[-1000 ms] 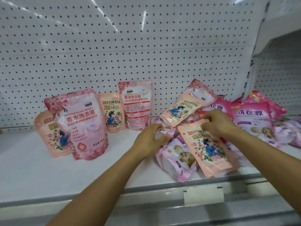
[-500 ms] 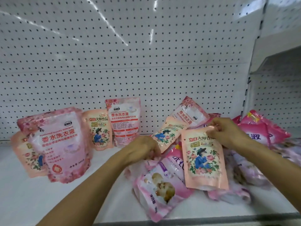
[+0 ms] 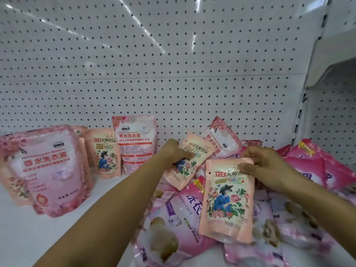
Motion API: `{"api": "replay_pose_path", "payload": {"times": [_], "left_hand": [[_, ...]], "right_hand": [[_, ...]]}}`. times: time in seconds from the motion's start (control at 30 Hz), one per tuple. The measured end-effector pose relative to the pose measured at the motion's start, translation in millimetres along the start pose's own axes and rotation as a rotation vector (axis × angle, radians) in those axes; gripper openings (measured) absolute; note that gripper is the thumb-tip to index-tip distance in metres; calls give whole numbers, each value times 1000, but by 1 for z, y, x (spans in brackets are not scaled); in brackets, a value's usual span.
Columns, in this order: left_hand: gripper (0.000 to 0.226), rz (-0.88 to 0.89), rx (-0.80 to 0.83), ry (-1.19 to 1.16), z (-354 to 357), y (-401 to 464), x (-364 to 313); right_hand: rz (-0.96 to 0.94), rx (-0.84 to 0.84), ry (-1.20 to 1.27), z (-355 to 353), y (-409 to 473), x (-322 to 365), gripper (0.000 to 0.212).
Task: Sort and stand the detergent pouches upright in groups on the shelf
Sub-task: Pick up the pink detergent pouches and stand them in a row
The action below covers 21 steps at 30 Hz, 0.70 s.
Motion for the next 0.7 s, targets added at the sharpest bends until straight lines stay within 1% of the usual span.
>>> {"api": "replay_pose_path", "payload": {"times": [0.07,0.17,0.3,0.33,0.4,0.43,0.5,0.6,0.7], "left_hand": [[38,62,-31,-67,-5,-14,-3],[26,190,-98,-238,-19,-49,6],[16,337,-309,-312,-43,-102,40],[18,352,-359,-311,-49,-115,49],[32,355,-465,-285,-65,-139,65],[31,357,-519,-248,-73,-152,70],[14,386,-619,-148,-89,-176,80],[15,388,-747,-73,-110,-213,95],[12,390,-811,-84,-131,-244,117]], "right_hand": [[-20,2,24,1,1,5,6],[-65,1,45,5,3,23,5],[-143,50,96,20,8,61,3],[-175,61,101,25,10,72,3],[-252,53,75,35,16,95,5],[-289,36,41,40,20,106,7],[-358,-6,7,47,28,125,6],[-433,-27,60,61,42,147,3],[-463,-34,79,89,59,163,4]]}}
Point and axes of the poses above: each hand's wrist, its own y-axis towards the middle knuckle, its own z-axis out of the palm, x = y × z, the point moved 1 cm from there along y, towards the middle knuckle, and after that the axes turned 15 degrees about x, right-handed, at the moved point
